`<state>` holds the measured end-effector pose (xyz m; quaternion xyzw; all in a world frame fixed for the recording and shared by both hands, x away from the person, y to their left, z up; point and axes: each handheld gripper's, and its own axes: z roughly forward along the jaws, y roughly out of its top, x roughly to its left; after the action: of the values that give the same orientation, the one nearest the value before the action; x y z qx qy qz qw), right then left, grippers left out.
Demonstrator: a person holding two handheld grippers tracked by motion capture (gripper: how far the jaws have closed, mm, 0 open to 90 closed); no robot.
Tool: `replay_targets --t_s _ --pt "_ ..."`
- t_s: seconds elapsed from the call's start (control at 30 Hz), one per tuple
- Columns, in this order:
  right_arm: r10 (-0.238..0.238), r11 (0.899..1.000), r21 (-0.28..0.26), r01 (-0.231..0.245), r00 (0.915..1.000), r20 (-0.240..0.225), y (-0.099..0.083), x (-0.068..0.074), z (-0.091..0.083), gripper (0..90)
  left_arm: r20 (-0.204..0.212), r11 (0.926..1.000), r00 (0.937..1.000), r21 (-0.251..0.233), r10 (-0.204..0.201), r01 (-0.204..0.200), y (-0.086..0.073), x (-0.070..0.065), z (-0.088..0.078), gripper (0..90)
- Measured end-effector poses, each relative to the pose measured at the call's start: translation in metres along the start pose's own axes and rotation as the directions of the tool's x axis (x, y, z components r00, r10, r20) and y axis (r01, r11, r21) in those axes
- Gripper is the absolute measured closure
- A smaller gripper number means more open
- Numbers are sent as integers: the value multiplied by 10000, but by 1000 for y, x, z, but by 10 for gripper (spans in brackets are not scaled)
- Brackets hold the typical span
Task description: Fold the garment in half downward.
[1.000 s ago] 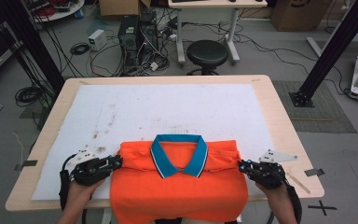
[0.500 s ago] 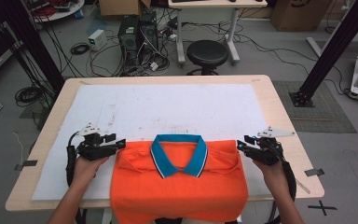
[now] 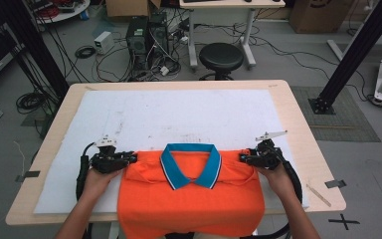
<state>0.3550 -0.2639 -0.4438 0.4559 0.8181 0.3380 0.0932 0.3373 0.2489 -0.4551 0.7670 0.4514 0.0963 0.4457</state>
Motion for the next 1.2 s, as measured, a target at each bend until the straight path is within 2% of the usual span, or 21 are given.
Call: replay_targets --t_s 0.03,0.07,0.13,0.23,0.33,0.4,0.6,0.67,0.7,0.77,0.8,0.87,1.07,1.13,1.2 --pt "72 10000 -14 -72 9997 -240 0 -1 -1 744 -37 10000 10000 -54 46 -46 0 -1 0 788" --pt "69 10000 -21 -70 9991 -429 0 -1 -2 785 -106 9999 9999 -71 101 -102 1 -2 0 804" --pt "-183 9998 14 184 9995 -249 1 1 -2 814 -218 9996 9997 -268 79 -85 3 -2 0 815" --pt "-141 9996 -258 142 9999 47 4 -1 -6 822 -158 9980 9994 -555 -303 294 10 3 0 818" --pt "293 9975 -648 -287 9995 93 10 -9 -9 823 -197 9972 9992 -668 -355 341 19 6 4 818" --pt "292 9969 -736 -273 9993 241 16 -14 -9 823 -211 9969 9991 -716 -355 339 27 8 7 818" --pt "346 9945 -1013 -259 9958 853 43 -25 -9 822 -289 9945 9978 -875 -604 577 58 18 17 818" --pt "420 9937 -1075 -311 9941 1003 53 -29 -8 822 -324 9911 9968 -1142 -730 688 66 21 21 818" --pt "414 9934 -1107 -297 9936 1049 58 -31 -8 822 -341 9906 9959 -1116 -837 794 71 24 23 818" --pt "399 9920 -1233 -251 9921 1190 67 -36 -7 821 -386 9889 9958 -1266 -831 776 76 27 26 817" --pt "444 9908 -1326 -276 9911 1259 72 -38 -7 822 -443 9854 9946 -1468 -938 863 78 28 29 817" --pt "541 9886 -1469 -334 9887 1395 79 -41 -4 821 -536 9845 9921 -1404 -1132 1047 81 32 34 817" --pt "427 9929 -1167 -216 9825 1813 93 -45 9 820 -819 9884 9928 -1314 -876 764 90 36 45 816" --pt "509 9928 -1163 -294 9812 1860 94 -49 14 820 -741 9867 9918 -1332 -1040 935 88 40 47 817" --pt "700 9927 -1095 -509 9815 1780 94 -52 19 818 -756 9905 9928 -1086 -924 840 86 42 51 815"
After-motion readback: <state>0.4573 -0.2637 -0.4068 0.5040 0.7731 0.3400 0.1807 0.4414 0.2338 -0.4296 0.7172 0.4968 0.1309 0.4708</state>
